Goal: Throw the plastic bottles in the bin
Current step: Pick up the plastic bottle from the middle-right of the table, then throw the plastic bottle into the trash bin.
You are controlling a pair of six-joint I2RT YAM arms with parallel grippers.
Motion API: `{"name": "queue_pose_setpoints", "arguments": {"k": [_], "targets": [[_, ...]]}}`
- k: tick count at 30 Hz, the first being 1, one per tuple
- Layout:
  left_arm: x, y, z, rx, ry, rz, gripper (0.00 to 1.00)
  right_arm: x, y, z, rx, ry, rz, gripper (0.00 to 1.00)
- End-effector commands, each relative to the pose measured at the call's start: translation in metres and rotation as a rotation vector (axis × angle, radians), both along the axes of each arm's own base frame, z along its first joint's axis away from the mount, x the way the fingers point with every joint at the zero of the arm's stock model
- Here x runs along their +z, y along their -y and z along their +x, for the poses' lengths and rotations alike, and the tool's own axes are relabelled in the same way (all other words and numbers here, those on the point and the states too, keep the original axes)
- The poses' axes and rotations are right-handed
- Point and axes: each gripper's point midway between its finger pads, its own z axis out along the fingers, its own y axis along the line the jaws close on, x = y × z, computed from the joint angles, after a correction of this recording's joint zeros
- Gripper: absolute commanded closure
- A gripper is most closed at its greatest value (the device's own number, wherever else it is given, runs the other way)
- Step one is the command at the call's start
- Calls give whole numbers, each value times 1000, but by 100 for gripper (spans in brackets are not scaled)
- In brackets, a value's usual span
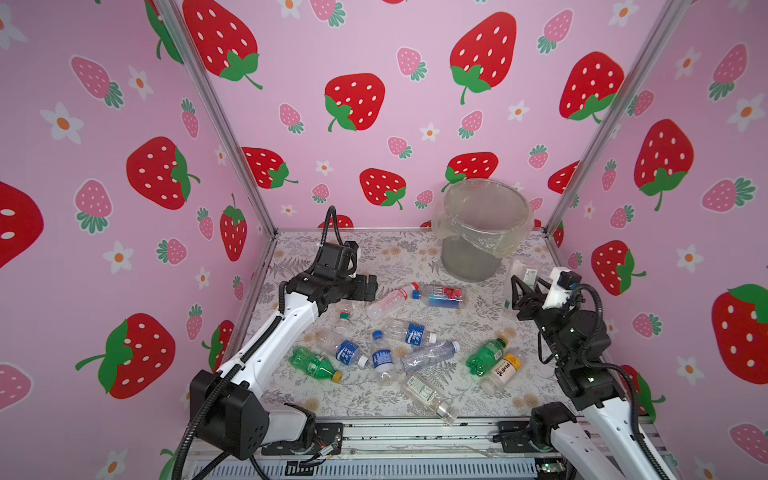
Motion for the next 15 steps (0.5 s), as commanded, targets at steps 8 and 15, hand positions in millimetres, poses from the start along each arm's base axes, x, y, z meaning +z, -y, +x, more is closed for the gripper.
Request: {"name": "queue_pose_setpoints", "arguments": {"k": [8, 15], "targets": [[18, -9, 6, 42, 47, 11, 1, 18, 4, 11, -49, 54, 6, 41], [17, -19, 10, 84, 32, 2, 1, 60, 11, 50, -163, -21, 65, 43]]}}
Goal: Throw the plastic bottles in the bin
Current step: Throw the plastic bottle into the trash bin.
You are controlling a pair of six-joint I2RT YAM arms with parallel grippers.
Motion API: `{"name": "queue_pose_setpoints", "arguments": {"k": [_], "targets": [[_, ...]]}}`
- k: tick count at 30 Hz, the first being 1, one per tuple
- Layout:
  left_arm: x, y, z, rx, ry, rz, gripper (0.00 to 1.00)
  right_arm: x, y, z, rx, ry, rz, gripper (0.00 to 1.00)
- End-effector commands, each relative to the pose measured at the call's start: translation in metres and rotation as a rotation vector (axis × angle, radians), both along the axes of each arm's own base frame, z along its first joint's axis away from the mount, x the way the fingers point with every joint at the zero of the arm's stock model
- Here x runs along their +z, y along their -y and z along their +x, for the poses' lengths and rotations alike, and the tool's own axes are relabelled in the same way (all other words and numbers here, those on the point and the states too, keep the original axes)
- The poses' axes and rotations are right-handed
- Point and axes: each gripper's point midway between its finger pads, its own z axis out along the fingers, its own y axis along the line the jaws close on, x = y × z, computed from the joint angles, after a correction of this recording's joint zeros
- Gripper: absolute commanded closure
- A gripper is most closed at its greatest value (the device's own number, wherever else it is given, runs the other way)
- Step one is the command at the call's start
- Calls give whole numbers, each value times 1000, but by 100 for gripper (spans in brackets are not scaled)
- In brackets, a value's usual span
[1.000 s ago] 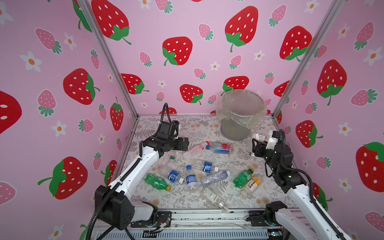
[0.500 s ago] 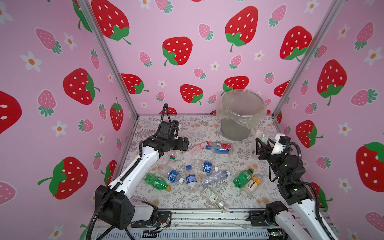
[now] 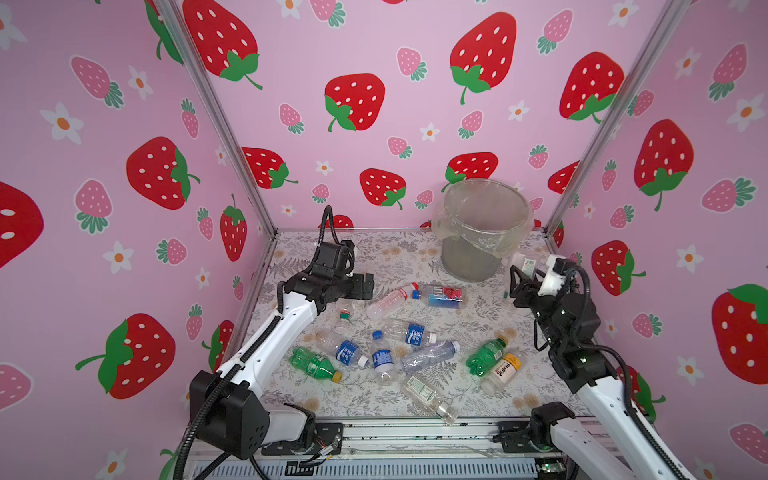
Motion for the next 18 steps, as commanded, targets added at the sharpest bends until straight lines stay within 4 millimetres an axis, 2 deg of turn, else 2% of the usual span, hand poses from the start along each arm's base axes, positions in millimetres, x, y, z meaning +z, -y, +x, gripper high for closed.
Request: {"name": "queue_pose_setpoints", "arguments": {"k": [1, 2, 3, 6, 7, 9, 10, 12, 13, 15, 18], "targets": [[17, -6, 5, 32, 26, -7, 1, 58, 3, 15, -49, 66, 60, 43], [16, -7, 5, 37, 22, -5, 1, 71, 2, 18, -49, 92, 76, 43], [15, -9, 5, 42, 17, -2, 1, 72, -1, 30, -57, 84, 78, 43], [12, -11, 5, 50, 6, 10, 1, 97, -5, 62, -100, 74, 74, 42], [11, -11, 4, 52, 2, 12, 1, 103, -9, 78, -112, 60, 66, 40], [11, -12, 5, 58, 0, 15, 1, 119, -21, 113, -106, 59, 47, 29], [10, -14, 6, 65, -2, 17, 1, 131, -32, 137, -83, 60, 22, 25], [11, -19, 7, 93, 3, 26, 1, 149, -39, 180, -107, 5, -18, 18], [12, -21, 7, 101, 9, 25, 1, 150, -41, 197, -124, -52, -34, 14], [12, -25, 7, 115, 11, 20, 1, 154, -41, 206, -147, -124, -31, 2], [13, -33, 7, 144, 7, 26, 1, 134, -43, 200, -143, -195, -27, 1]]}}
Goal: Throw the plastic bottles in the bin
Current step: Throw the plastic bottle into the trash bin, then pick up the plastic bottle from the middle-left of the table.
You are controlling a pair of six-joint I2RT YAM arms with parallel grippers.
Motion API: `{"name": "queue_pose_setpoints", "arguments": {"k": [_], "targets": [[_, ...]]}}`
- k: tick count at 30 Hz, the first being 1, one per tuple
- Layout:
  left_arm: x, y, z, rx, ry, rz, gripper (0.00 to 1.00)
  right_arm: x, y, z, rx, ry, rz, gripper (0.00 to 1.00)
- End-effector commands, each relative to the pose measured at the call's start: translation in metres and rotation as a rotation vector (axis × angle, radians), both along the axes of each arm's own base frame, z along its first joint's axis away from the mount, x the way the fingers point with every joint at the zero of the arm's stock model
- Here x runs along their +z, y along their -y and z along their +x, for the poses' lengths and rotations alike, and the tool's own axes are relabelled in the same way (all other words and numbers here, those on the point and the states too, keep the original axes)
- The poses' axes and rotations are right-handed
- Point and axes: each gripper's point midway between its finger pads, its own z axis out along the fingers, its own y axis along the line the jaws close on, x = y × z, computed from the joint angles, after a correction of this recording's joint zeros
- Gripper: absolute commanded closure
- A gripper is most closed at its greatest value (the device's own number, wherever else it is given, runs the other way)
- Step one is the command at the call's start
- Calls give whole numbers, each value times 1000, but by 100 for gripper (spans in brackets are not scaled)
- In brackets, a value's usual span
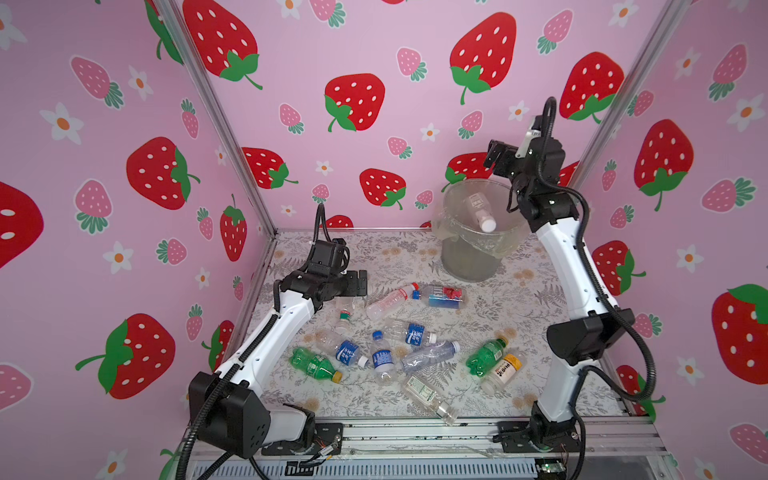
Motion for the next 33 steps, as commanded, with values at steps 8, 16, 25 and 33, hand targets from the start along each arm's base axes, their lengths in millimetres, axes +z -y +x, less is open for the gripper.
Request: {"name": "queue_pose_setpoints", "arguments": {"k": [8, 16, 25, 33], "targets": [[11, -22, 5, 95, 0, -36, 1, -66, 39, -111, -13, -41, 19, 1], [8, -26, 7, 113, -15, -52, 1, -125, 34, -148, 87, -127, -2, 1], [4, -26, 8, 117, -20, -54, 1, -186, 31, -180, 158, -215, 6, 1], [-9, -24, 11, 94, -69, -35, 1, -229, 35, -206, 185, -291, -8, 1]]}}
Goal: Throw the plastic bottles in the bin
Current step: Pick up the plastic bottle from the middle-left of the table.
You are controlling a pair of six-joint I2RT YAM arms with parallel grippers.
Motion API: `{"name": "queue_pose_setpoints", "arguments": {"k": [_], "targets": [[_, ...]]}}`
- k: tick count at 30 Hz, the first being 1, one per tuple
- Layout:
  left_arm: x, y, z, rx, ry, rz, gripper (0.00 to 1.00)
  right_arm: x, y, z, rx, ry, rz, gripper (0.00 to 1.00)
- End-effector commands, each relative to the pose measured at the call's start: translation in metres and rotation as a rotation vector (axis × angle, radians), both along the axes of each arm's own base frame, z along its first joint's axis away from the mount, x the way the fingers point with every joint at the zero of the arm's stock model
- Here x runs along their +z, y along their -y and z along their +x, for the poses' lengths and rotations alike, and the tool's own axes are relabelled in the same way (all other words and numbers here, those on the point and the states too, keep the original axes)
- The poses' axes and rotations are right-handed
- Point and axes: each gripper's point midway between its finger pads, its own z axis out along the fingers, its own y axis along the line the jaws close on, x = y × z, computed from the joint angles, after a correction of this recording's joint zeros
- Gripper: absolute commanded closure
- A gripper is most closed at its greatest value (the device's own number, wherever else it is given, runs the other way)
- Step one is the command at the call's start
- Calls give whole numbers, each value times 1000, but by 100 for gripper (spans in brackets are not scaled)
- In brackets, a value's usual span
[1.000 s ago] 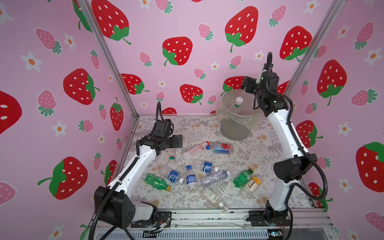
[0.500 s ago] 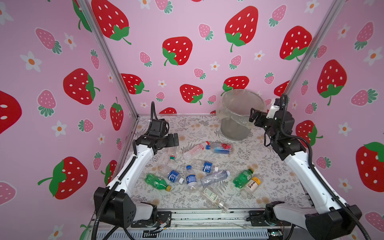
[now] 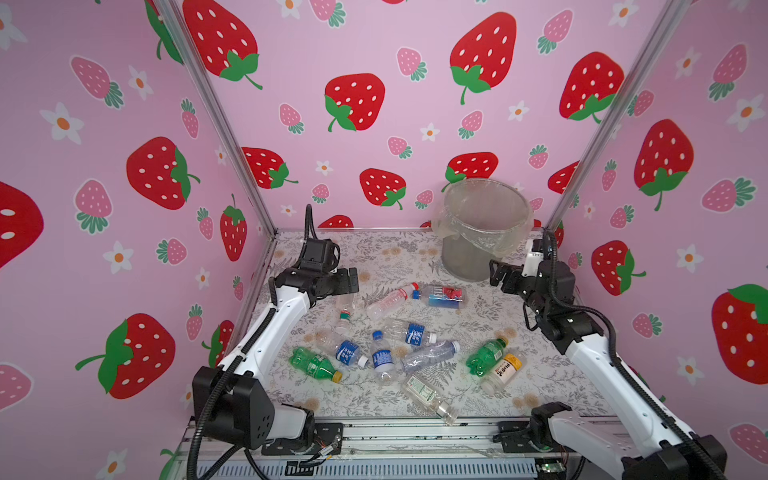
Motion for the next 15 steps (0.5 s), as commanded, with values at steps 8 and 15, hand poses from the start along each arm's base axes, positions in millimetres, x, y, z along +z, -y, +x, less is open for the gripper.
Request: {"name": "queue_pose_setpoints", "arguments": {"k": [8, 15], "targets": [[-1, -3, 7, -32, -9, 49, 1, -38, -6, -25, 71, -68, 20, 1], [-10, -10, 11, -17, -44, 96, 1, -56, -12, -37, 119, -94, 45, 1]]}}
